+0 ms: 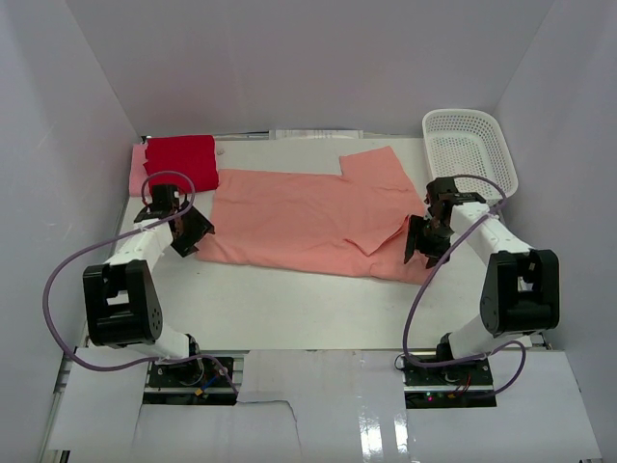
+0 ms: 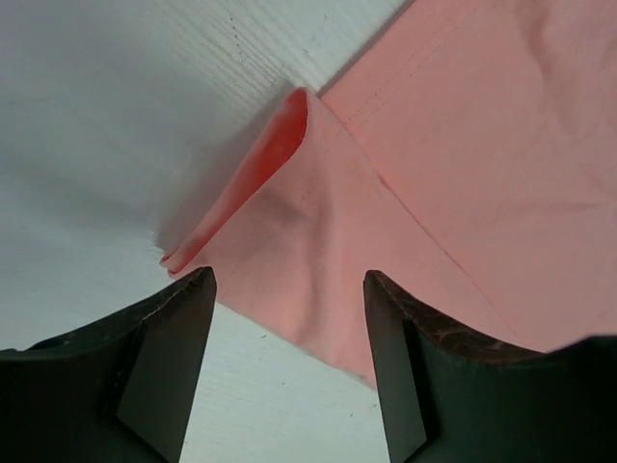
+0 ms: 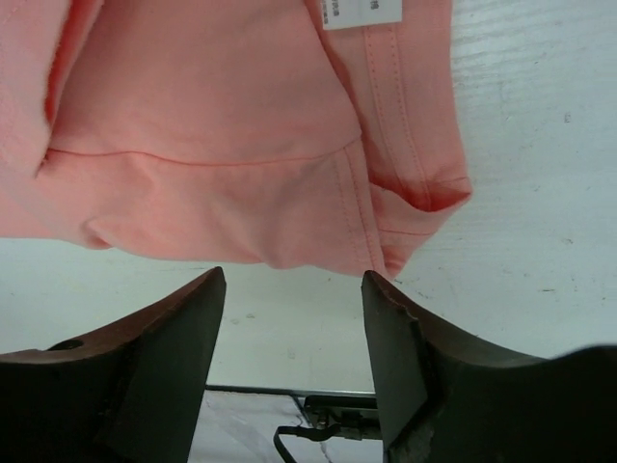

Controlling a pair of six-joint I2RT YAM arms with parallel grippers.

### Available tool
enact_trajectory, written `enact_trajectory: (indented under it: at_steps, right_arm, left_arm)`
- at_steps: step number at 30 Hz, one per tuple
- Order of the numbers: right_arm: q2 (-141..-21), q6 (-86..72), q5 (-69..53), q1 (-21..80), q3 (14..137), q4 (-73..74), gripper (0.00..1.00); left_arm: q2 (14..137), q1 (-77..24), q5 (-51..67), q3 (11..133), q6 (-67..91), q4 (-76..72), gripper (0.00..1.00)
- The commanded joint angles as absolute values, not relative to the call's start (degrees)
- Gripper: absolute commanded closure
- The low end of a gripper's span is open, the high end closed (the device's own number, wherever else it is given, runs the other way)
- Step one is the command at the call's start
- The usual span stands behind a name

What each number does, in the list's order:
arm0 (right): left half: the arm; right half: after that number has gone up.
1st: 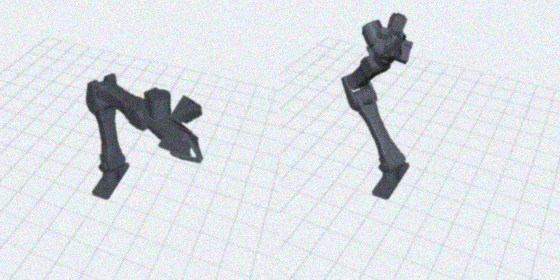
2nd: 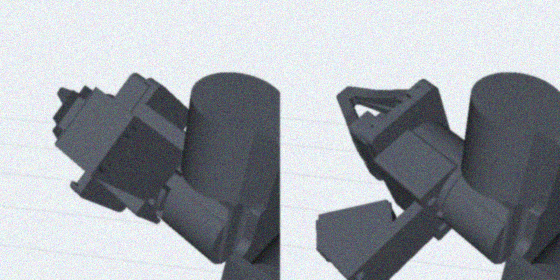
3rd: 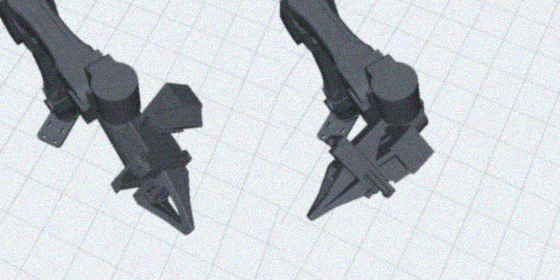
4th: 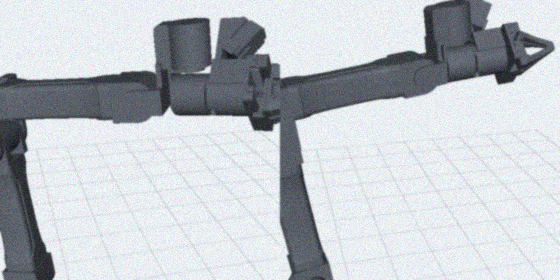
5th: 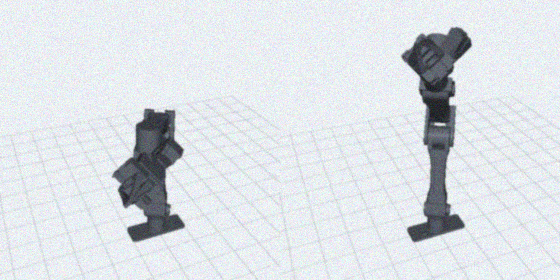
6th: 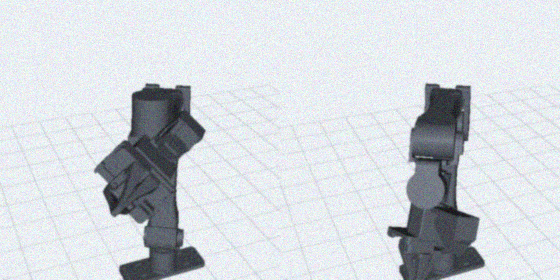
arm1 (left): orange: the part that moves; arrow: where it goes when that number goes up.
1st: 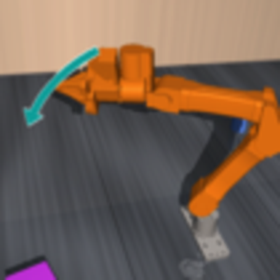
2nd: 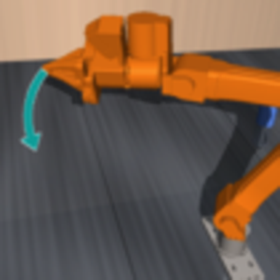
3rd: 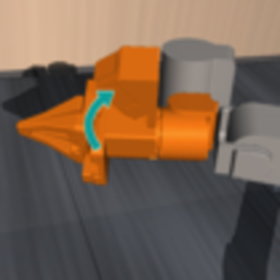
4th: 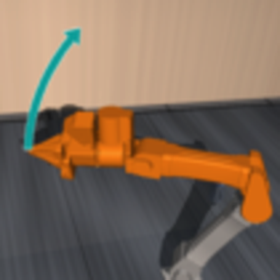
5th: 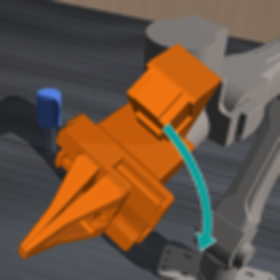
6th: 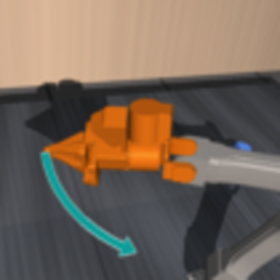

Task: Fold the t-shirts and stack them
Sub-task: Fold the flattened tshirt in 1/3 of the way

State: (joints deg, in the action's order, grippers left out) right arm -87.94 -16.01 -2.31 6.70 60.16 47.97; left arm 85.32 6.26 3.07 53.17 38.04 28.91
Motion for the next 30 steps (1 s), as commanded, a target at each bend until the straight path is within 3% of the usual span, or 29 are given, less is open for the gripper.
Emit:
enact_trajectory:
  at_steps: [1,4,10,18,19,24,25,27,30]
  right_arm:
    - [-89.0,-16.3,2.1,6.3,61.7,47.5,0.39]
    - [-90.3,-16.5,3.3,6.3,61.8,47.5,0.43]
    - [-93.7,-16.3,5.8,6.5,62.0,49.8,0.36]
    - [-96.1,-16.3,8.4,6.5,61.4,49.8,0.40]
    - [-96.5,-16.7,8.7,6.5,61.6,50.0,0.47]
    - [-99.4,-16.5,9.0,6.5,62.1,50.4,0.66]
    - [-99.8,-16.4,9.3,6.5,62.3,50.5,0.77]
    - [-100.1,-16.3,10.8,6.5,62.8,51.3,0.92]
    - [-100.6,-16.1,13.7,6.5,63.4,52.7,0.92]
  left_arm:
    - [85.4,6.3,5.7,52.6,40.2,23.0,0.27]
    - [86.5,6.2,5.4,52.4,40.8,21.7,0.27]
    - [89.6,6.2,5.7,52.6,41.6,21.3,0.28]
    - [90.4,6.1,4.1,53.2,42.2,21.9,0.28]
    - [90.6,6.1,4.0,53.6,42.2,22.1,0.28]
    - [91.3,6.1,3.5,57.6,41.0,24.3,0.28]
    - [91.6,6.1,3.5,58.1,41.0,24.7,0.28]
    - [91.8,6.1,3.3,59.0,40.5,25.5,0.28]
    - [91.6,6.1,3.2,58.7,40.3,25.8,0.28]
